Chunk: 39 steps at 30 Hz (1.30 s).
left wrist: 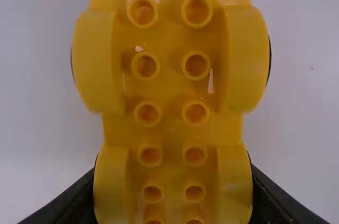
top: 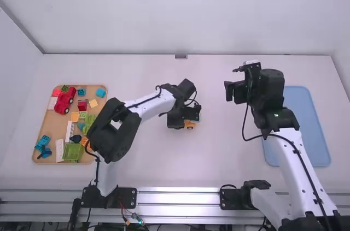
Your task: Assemble lego blocks to make yellow taxi
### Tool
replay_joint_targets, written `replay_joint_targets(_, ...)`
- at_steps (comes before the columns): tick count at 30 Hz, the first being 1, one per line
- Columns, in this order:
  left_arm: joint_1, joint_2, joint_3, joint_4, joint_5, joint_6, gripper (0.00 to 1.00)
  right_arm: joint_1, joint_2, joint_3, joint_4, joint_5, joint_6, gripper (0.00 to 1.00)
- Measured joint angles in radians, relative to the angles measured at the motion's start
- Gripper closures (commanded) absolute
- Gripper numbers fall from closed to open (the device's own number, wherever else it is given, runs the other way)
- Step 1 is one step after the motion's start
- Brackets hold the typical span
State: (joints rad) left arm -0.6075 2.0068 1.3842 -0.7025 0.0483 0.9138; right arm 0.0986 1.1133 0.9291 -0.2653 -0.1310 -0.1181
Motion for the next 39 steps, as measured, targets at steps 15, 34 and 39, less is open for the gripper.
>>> replay_joint_targets(15, 0.001, -0.002, -0.127, 0.121, -0.013, 0.008, 0.01, 0.021, -0.009, 0.000, 0.000, -0.001, -0.021, 0.02)
replay_joint_targets(34, 0.348, -0.183, 0.142, -0.068, 0.066, -0.385, 0.01, 0.045, -0.008, 0.000, 0.044, 0.000, -0.020, 0.01)
replay_joint_targets(39, 0.571, -0.192, 0.169, -0.060, 0.101, -0.602, 0.01, 0.047, -0.008, 0.000, 0.044, -0.001, -0.023, 0.02)
